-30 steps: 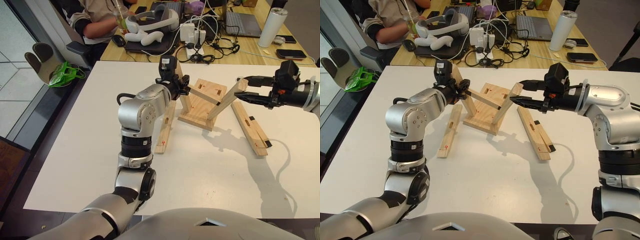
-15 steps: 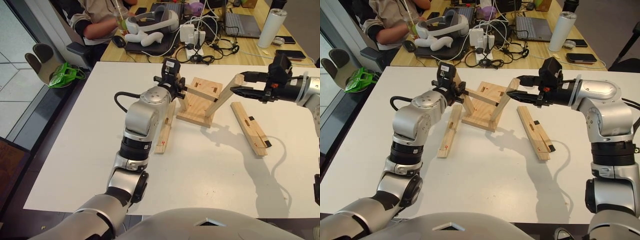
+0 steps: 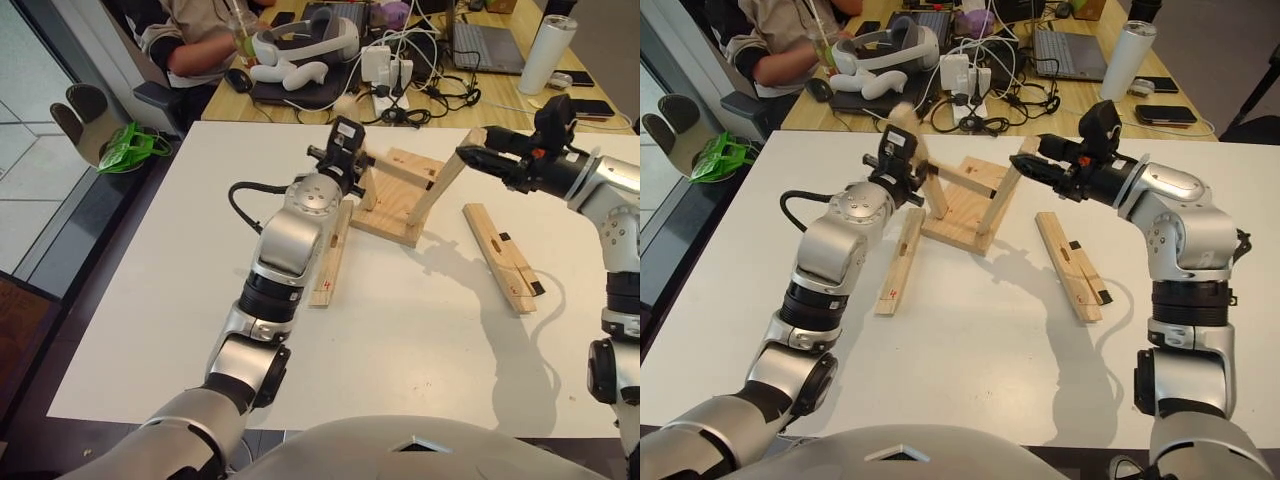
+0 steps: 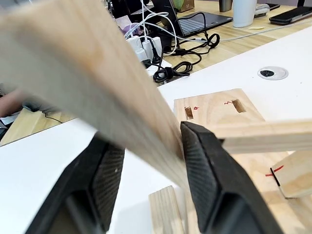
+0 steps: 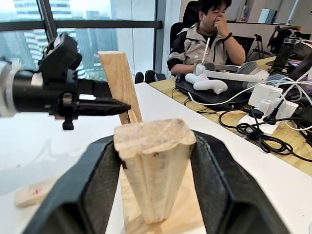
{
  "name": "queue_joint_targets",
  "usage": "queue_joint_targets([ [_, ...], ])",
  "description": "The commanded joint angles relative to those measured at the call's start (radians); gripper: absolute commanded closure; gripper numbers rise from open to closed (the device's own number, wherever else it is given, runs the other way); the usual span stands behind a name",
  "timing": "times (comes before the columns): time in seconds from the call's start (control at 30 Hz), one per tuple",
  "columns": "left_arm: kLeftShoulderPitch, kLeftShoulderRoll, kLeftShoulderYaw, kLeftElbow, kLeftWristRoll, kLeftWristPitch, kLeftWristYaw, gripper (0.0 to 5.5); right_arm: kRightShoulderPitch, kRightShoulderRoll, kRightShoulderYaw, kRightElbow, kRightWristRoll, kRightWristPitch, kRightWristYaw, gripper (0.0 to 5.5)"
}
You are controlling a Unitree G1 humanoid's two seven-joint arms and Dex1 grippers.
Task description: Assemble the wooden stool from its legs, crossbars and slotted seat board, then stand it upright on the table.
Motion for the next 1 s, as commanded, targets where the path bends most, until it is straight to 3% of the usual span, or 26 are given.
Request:
queue_joint_targets([
  [0.03,0.018,-0.053,0.053,-0.004,-0.045,0.024,-0.013,3.6,-0.061,0.004,-0.069,0.022,0.06,0.022,-0.007,3.45],
  [0.1,0.022,-0.061,0.062,-0.012,-0.05,0.032,-0.012,3.6,-0.066,-0.012,-0.069,0.015,0.071,0.019,0.035,2.79],
  [0.4,0.033,-0.067,0.124,-0.062,-0.061,0.03,-0.006,3.6,-0.12,-0.063,-0.055,0.052,0.025,-0.03,0.066,1.2],
  [0.53,0.045,-0.075,0.266,-0.142,-0.109,0.002,0.03,3.6,-0.24,0.013,-0.083,-0.034,0.082,-0.01,-0.045,1.2],
  [0.63,0.008,-0.077,0.43,-0.152,-0.144,-0.061,0.109,3.6,-0.305,0.167,-0.086,-0.191,0.212,0.094,-0.219,1.2],
  [0.7,-0.02,-0.069,0.505,-0.119,-0.15,-0.111,0.164,3.6,-0.242,0.316,-0.033,-0.298,0.275,0.167,-0.372,1.2],
  [0.8,-0.048,-0.067,0.536,-0.079,-0.153,-0.151,0.2,3.6,-0.076,0.442,0.09,-0.363,0.197,0.171,-0.532,1.2],
  [0.9,-0.046,-0.075,0.52,-0.074,-0.161,-0.157,0.204,3.6,0.006,0.43,0.161,-0.319,-0.016,0.072,-0.655,1.2],
  [1.0,-0.029,-0.084,0.511,-0.077,-0.162,-0.162,0.213,3.6,0.037,0.405,0.159,-0.296,-0.14,0.013,-0.721,1.2],
])
